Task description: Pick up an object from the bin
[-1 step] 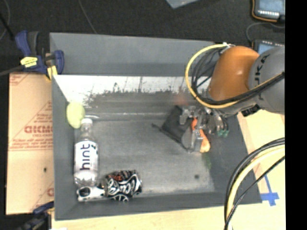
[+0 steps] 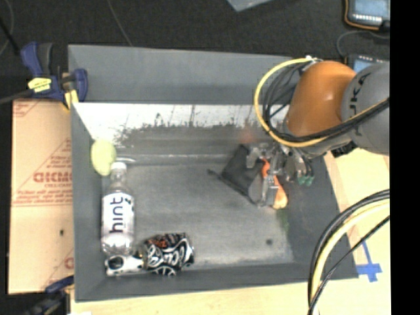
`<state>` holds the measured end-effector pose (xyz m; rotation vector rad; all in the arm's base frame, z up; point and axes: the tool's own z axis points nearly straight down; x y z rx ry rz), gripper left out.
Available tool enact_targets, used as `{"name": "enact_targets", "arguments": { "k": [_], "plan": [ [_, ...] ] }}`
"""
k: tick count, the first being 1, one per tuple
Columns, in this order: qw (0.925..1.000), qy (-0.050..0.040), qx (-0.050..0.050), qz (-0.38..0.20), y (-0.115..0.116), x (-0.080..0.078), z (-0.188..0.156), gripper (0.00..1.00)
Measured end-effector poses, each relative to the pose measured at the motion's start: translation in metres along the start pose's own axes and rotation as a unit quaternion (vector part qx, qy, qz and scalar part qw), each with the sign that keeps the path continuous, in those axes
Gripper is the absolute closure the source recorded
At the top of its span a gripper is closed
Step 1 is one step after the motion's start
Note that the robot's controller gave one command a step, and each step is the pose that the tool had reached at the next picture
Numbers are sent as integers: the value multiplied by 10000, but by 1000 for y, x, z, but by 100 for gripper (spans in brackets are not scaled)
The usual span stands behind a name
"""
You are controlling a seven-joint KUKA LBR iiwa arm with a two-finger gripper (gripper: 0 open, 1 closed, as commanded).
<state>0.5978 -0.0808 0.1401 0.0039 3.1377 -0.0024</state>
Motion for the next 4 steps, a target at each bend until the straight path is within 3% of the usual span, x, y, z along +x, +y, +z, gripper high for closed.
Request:
{"name": "enact_targets", "arguments": {
  "k": [1, 2, 3, 4],
  "plan": [
    [9974, -19, 5, -725, 4, -8, 8, 0],
    [9831, -24, 5, -1831, 9, -20, 27, 0],
    [9912, -49, 5, -1321, 10, -39, 51, 0],
    [9600, -32, 13, -2801, 13, -48, 28, 0]
  ]
}}
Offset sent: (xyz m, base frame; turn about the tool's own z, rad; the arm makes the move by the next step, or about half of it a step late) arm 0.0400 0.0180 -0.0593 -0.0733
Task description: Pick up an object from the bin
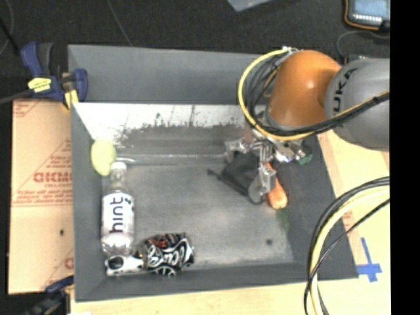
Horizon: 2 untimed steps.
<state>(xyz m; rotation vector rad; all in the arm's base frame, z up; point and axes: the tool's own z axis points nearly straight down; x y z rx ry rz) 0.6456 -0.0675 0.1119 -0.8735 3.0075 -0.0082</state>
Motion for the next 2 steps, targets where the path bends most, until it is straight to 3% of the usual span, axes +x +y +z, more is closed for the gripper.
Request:
{"name": "enact_targets", "arguments": {
  "k": [1, 2],
  "plan": [
    [9977, -16, 13, -682, 2, -1, -8, 0],
    [9995, -34, 16, 318, 15, -3, 23, 0]
  ]
}}
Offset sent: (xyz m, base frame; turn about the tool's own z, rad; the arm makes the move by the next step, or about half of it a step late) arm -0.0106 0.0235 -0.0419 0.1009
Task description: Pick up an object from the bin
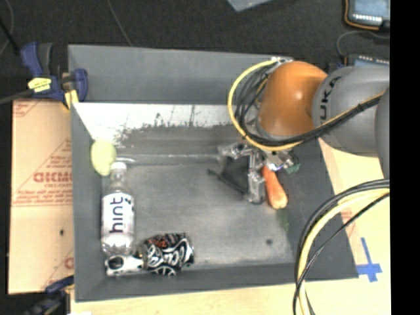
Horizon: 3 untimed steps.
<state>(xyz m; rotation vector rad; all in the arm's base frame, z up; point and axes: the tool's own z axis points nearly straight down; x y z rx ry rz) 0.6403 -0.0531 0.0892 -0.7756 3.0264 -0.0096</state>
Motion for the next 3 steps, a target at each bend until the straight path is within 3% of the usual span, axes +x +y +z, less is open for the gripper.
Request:
{"name": "enact_targets", "arguments": {
  "k": [1, 2, 3],
  "plan": [
    [9997, -7, 8, -256, 8, 7, 18, 100],
    [9997, -7, 7, -256, 8, 7, 18, 100],
    [9999, -32, 16, 128, -38, 49, 17, 100]
  ]
}}
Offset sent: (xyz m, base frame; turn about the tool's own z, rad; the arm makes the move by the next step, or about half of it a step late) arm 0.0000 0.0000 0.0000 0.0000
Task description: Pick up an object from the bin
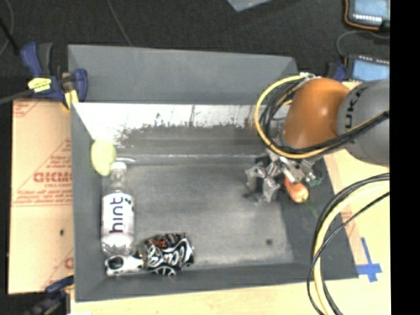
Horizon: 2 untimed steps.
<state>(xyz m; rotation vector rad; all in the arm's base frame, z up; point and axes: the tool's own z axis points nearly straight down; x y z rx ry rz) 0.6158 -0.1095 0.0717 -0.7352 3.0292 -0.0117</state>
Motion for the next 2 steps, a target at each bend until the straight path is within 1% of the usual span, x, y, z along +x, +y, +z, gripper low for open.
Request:
{"name": "enact_targets", "arguments": {
  "k": [1, 2],
  "plan": [
    [10000, 0, 0, 0, 0, 0, 0, 100],
    [9999, 33, -26, -143, -1, 2, -40, 100]
  ]
}}
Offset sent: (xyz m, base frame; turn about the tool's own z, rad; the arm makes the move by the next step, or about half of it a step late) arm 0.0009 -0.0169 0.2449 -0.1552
